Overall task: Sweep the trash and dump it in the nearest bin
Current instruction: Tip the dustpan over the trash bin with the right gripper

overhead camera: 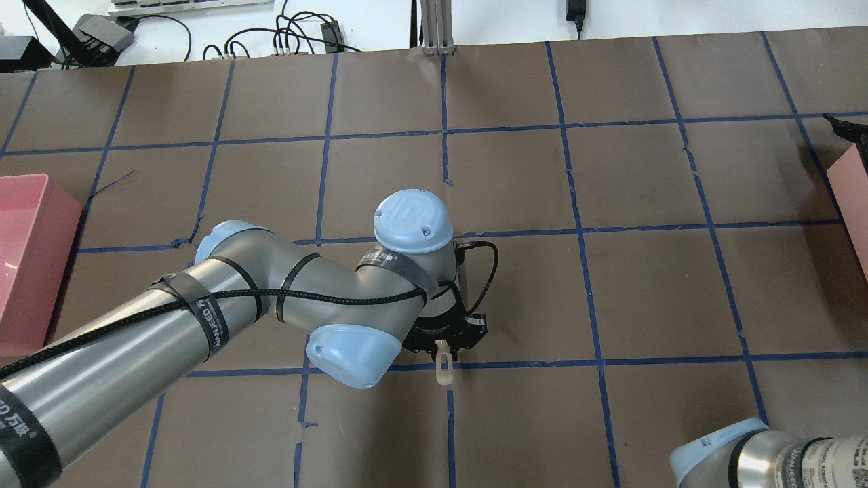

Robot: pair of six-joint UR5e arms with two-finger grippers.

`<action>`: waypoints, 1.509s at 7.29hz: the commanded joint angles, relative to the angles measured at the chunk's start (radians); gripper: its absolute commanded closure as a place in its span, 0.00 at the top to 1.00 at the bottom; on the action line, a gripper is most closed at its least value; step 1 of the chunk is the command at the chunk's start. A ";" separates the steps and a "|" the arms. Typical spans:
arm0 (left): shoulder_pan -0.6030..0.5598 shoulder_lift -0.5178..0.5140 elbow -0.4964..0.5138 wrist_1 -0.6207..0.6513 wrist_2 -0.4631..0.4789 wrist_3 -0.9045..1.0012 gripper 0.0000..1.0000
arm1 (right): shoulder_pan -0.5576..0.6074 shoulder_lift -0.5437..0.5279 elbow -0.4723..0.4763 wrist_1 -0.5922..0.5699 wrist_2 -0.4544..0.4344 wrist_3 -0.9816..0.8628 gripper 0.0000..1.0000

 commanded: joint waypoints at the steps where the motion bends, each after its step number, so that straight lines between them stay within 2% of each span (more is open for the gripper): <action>1: -0.002 -0.003 -0.001 0.003 -0.003 -0.014 0.00 | -0.008 0.002 -0.003 0.013 -0.076 0.009 0.09; 6: -0.016 -0.007 -0.001 0.014 -0.007 -0.010 0.02 | -0.002 0.010 -0.060 0.031 -0.173 0.047 0.14; 8: -0.016 -0.007 -0.009 0.014 -0.004 -0.005 0.07 | 0.001 0.007 -0.059 0.050 -0.202 0.056 0.14; 11: -0.016 -0.009 -0.010 0.014 -0.006 -0.007 0.17 | 0.024 0.007 -0.077 0.062 -0.329 0.113 0.14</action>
